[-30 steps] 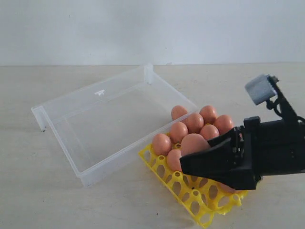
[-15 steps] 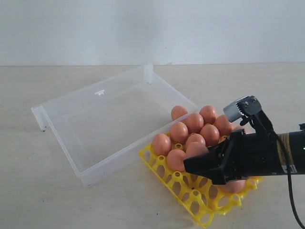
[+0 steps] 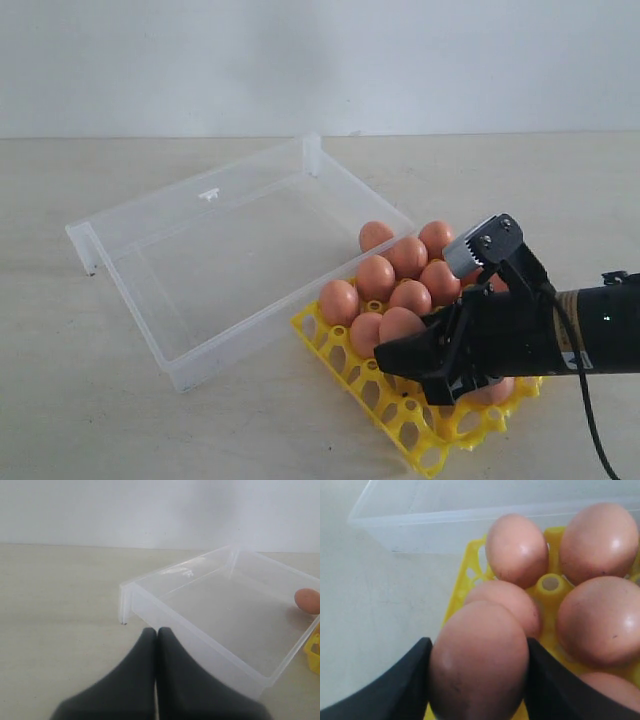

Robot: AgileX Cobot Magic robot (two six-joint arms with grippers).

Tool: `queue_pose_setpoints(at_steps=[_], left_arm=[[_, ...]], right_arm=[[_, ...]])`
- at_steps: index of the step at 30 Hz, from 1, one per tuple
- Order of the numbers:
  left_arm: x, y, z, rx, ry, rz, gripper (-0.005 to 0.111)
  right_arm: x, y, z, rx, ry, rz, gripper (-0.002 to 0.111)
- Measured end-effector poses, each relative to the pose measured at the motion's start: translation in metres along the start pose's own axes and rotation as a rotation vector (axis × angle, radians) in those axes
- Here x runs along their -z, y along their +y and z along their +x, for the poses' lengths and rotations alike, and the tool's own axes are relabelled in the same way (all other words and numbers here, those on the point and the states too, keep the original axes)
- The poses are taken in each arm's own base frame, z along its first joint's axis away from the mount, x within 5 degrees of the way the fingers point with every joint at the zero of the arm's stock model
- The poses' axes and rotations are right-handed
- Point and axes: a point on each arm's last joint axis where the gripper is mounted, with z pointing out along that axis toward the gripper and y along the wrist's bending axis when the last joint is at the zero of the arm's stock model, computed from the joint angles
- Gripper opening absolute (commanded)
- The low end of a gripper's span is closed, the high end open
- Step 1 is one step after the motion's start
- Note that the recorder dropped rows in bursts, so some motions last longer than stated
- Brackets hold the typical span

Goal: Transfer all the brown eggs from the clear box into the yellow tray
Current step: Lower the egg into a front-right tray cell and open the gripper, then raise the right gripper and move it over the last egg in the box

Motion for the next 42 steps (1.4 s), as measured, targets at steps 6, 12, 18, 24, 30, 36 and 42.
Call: queue_pose_setpoints(at_steps=[6,12,18,24,30,36,42], left_arm=[[0.0,0.0,0.0,0.0,0.0,0.0,-0.004],[0.0,0.0,0.0,0.0,0.0,0.0,-0.004],[0.0,0.0,0.0,0.0,0.0,0.0,-0.004],[0.0,0.0,0.0,0.0,0.0,0.0,-0.004],[0.0,0.0,0.0,0.0,0.0,0.0,-0.004],[0.0,0.0,0.0,0.0,0.0,0.0,-0.004],[0.0,0.0,0.0,0.0,0.0,0.0,-0.004]], right_arm=[[0.0,0.0,0.0,0.019,0.001,0.003,0.046],[-0.001,0.0,-0.001,0.01,-0.009,0.004,0.065],[-0.001,0.0,-0.001,0.009,-0.011,0.002,0.065],[-0.001,0.002,-0.005,-0.026,-0.057,-0.023,0.065],[0.012,0.013,-0.033,-0.029,-0.247,-0.071,0.065],[0.041,0.023,-0.099,0.096,-0.498,-0.042,0.049],[0.046,0.052,-0.177,0.256,-0.494,0.115,0.0]])
